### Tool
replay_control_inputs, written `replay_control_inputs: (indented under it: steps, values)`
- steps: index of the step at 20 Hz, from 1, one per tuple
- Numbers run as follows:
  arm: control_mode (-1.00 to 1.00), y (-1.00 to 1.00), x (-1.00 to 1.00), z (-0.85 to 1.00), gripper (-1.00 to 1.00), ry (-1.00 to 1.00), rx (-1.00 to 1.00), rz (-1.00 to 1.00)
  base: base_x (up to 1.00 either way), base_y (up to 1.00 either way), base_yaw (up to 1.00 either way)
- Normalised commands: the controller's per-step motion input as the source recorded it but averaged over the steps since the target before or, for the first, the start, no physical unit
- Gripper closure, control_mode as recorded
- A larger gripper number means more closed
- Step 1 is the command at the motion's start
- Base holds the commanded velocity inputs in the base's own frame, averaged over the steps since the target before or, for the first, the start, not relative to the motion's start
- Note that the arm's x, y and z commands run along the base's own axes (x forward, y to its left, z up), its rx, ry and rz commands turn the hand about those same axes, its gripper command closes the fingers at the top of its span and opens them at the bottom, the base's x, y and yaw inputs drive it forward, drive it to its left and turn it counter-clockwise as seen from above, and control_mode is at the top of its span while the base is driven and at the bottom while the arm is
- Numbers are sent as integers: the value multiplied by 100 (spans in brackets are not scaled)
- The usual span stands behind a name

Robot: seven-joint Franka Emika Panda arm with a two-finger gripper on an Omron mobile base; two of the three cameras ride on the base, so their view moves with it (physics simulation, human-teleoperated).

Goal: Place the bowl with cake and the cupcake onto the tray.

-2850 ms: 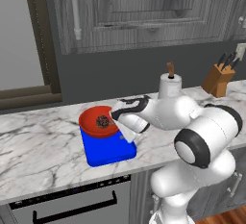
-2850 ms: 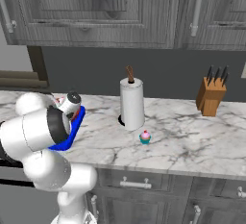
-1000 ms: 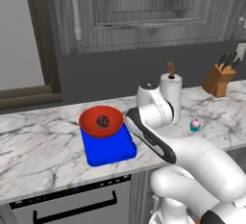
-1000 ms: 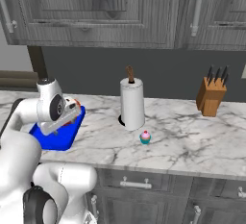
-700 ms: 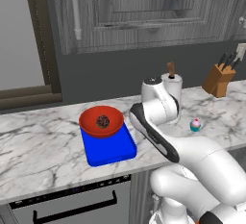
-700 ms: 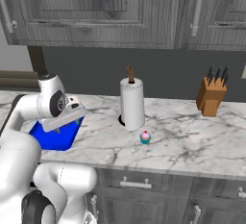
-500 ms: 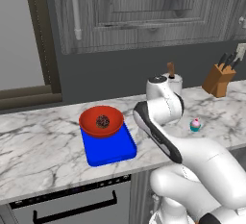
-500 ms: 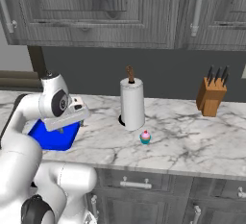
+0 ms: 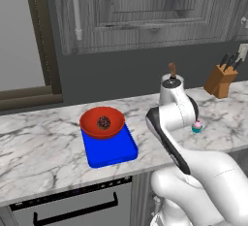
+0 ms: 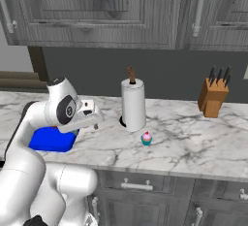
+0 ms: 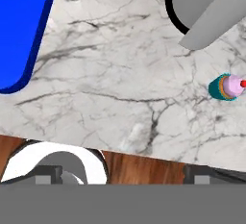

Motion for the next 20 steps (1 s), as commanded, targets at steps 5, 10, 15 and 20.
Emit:
replay_control_inputs:
  steps: [5,10,15,20]
  values:
    - [-100,-58,-1,1,-100,-11,-2,-19,0,0,0]
    - [-100,-60,0,5,-100,-1,1,-19,0,0,0]
    - [-100,-56,0,11,-100,1,2,-18,0,0,0]
    - [-100,-53,0,10,-100,1,4,-13,0,0,0]
